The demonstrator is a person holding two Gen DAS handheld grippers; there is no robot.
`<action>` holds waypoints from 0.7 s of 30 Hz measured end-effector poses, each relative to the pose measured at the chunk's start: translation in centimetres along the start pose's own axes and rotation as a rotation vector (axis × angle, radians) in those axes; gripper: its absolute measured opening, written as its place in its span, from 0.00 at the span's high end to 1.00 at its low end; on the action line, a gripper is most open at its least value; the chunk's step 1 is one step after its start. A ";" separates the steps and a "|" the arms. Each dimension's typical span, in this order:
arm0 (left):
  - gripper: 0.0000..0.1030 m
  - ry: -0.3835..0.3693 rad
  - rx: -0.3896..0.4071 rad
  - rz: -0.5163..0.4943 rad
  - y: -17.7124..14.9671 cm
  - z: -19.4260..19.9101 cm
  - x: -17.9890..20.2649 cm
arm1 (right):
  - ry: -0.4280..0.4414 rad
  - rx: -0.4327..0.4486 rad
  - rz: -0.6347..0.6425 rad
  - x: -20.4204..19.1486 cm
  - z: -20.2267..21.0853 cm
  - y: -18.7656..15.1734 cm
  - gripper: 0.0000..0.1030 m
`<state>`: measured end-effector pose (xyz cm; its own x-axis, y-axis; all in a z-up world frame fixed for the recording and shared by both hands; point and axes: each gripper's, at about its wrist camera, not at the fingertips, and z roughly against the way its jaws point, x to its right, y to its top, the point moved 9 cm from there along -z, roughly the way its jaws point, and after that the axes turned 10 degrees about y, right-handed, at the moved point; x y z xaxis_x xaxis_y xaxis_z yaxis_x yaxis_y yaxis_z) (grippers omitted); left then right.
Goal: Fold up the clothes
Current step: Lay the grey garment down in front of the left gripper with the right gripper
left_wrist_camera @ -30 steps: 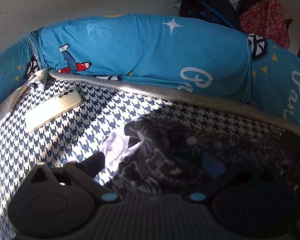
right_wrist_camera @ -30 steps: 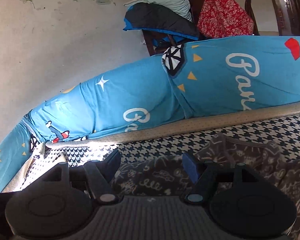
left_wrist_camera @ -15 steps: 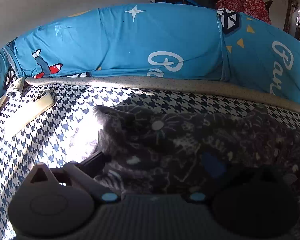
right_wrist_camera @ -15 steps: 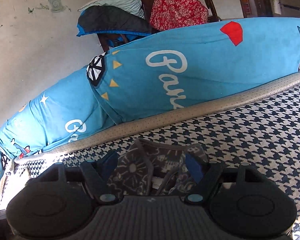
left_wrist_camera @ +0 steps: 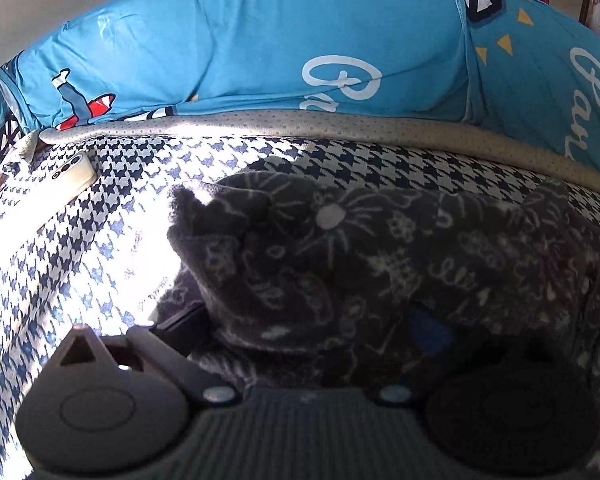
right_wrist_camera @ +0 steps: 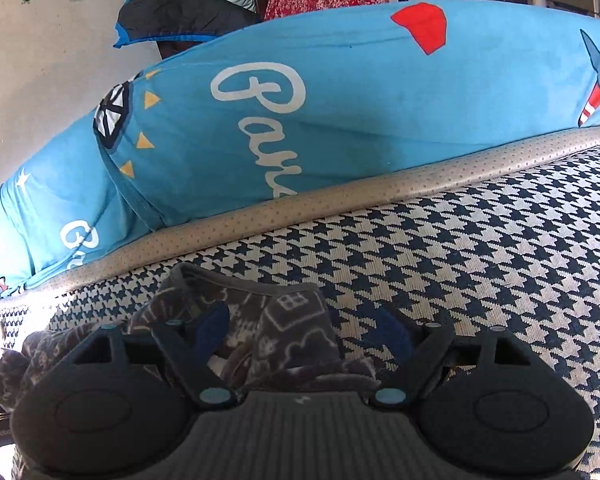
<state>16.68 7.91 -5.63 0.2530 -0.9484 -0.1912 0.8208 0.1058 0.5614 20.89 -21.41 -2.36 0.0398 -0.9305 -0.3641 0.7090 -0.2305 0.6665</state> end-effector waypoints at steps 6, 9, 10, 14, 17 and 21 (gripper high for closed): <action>0.00 -0.004 -0.009 -0.009 -0.3 -0.8 0.3 | -0.015 -0.055 0.040 0.3 -2.4 -1.3 0.19; 0.00 -0.010 0.003 -0.020 -0.2 -0.7 0.6 | -0.019 -0.067 0.110 -0.5 -2.6 -1.5 0.23; 0.00 -0.019 0.014 -0.026 -0.2 -0.5 0.8 | -0.014 -0.070 0.129 -0.8 -2.7 -1.6 0.27; 0.00 -0.050 0.055 -0.031 0.1 0.4 1.2 | 0.011 -0.082 0.179 -1.6 -2.8 -1.5 0.56; 0.00 -0.056 0.071 -0.026 0.3 0.9 1.2 | -0.026 -0.084 0.224 -1.8 -2.9 -1.2 0.76; 0.00 -0.047 0.090 -0.034 0.1 1.5 1.4 | -0.052 -0.026 0.265 -2.6 -2.4 -0.1 0.89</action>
<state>16.39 6.13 -4.61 0.1997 -0.9642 -0.1747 0.7786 0.0479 0.6257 22.41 -18.34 -3.00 0.1909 -0.9709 -0.1443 0.6964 0.0303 0.7171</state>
